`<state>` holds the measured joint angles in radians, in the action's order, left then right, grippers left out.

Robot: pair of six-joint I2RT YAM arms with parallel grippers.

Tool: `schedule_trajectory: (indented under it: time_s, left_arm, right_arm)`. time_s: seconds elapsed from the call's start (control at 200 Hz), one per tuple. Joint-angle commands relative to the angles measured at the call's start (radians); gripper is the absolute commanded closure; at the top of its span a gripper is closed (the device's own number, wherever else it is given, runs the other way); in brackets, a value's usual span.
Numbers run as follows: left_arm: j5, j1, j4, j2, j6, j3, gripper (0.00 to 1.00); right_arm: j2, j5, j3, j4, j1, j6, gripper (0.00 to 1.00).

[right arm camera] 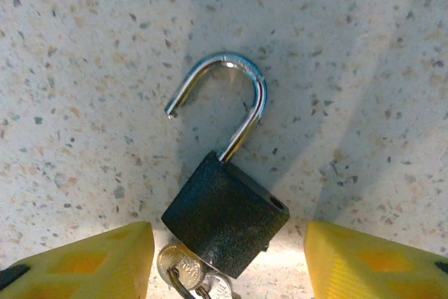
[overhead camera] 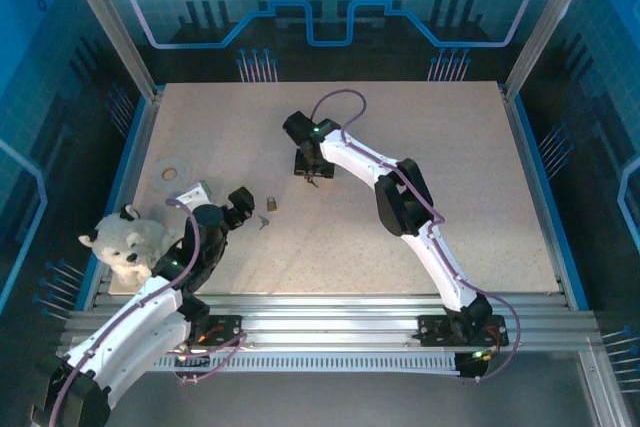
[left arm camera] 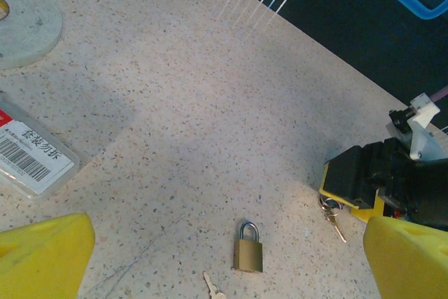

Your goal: Lock with the key

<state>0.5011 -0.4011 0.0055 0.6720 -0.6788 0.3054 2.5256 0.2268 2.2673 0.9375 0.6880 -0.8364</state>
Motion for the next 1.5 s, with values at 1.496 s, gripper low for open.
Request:
schedule_trajectory:
  time_s: [1.496]
  left_arm:
    - [-0.024, 0.002, 0.030, 0.039, 0.004, -0.006, 0.01]
  right_arm:
    - [-0.006, 0.076, 0.012, 0.040, 0.006, 0.188, 0.45]
